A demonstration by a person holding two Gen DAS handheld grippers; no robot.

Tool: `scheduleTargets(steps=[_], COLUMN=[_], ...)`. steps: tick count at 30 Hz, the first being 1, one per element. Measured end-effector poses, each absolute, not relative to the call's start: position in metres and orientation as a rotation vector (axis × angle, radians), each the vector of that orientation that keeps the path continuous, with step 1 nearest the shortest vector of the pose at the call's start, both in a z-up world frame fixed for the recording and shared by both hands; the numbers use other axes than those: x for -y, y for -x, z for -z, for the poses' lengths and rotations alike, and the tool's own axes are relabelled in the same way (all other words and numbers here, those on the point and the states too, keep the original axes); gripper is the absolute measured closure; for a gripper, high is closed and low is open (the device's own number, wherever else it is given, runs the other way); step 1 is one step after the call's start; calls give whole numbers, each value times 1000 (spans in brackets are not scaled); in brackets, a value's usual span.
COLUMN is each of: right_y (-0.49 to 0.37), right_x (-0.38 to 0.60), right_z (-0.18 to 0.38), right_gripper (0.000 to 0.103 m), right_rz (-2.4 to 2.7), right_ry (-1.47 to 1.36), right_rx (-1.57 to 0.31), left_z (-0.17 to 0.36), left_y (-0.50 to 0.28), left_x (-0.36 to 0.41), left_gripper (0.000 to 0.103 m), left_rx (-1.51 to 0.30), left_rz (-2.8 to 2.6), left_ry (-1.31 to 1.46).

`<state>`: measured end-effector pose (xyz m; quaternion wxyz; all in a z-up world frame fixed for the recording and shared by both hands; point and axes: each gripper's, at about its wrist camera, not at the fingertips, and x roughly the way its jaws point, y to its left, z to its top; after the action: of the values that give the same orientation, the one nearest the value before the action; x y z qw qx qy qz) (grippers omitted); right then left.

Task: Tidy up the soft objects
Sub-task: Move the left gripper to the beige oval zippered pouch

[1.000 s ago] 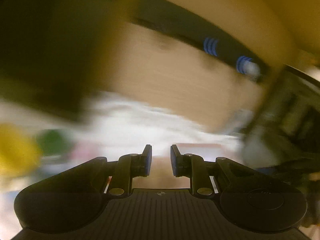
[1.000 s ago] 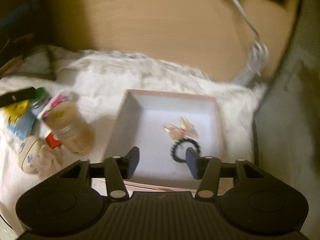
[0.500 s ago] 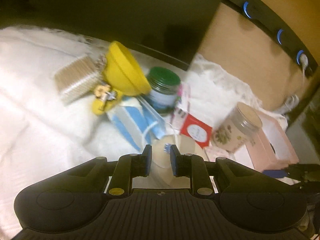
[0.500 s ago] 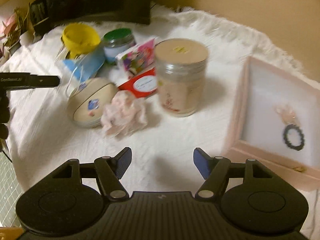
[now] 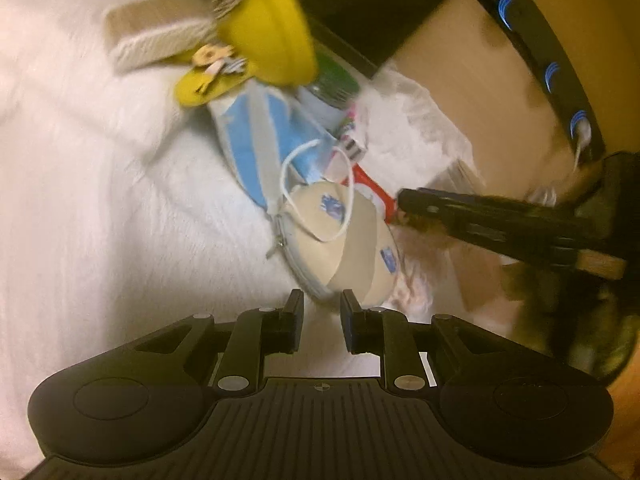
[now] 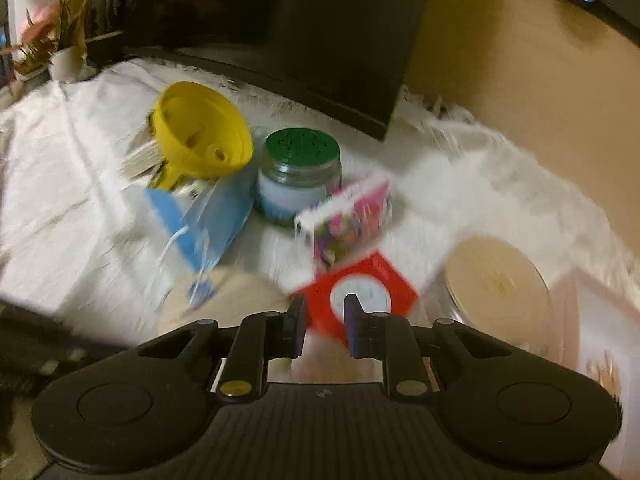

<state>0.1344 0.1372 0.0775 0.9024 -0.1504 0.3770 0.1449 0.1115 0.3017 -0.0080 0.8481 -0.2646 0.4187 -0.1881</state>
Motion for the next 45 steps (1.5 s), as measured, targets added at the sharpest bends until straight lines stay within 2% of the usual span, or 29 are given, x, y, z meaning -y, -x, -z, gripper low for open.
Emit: scheduleTargets(steps=[2,6,8,13,15,17,18,25,34,36,38,45], right_y=[-147,-150,-144,-138,-137,-135,-134,-116,-93,-93,-90,-81], right_x=[-138,-123,-114,-106,-104,-102,-101,-91,-79,-82,-88,-80], right_z=[-66,-49,-43,-40,-40,-41,-42,-46,-53,-52,-52,-56], right_gripper=[83,92,93,93,93,94,94,96,96,97,97,97], right_rz=[-289,-297,-331,-359,-364,-380,-392,-437,-464,-485,-482,-460], right_ry=[302,249,221,204,190,181,179,179,160,165,200,226], right_rx=[-822,-927,-953,-931,-927,-929,-926,-916,-895,-897,-882,-877], left_z=[11,17,20,22,17,13,13,12,5,12,13,12], left_y=[-117,-125,-129,-150,-158,-160,-162,-161,-111,-113,-117,-126], left_x=[-305,-313,-317,-304,-292,-285,-284,-276,-278,-275,-272,-258], left_gripper=[80,75,71,55,40,30,29,29,29,33,35,31], left_rx=[-875,-830,-799,-838,-877,-881,-879,-876,-898,-951,-916,-909], left_rz=[388,337,314,314,350,376,375,345,447,393,335,368], left_ry=[606,717,763,772,696,648,653,687,713,690,687,680])
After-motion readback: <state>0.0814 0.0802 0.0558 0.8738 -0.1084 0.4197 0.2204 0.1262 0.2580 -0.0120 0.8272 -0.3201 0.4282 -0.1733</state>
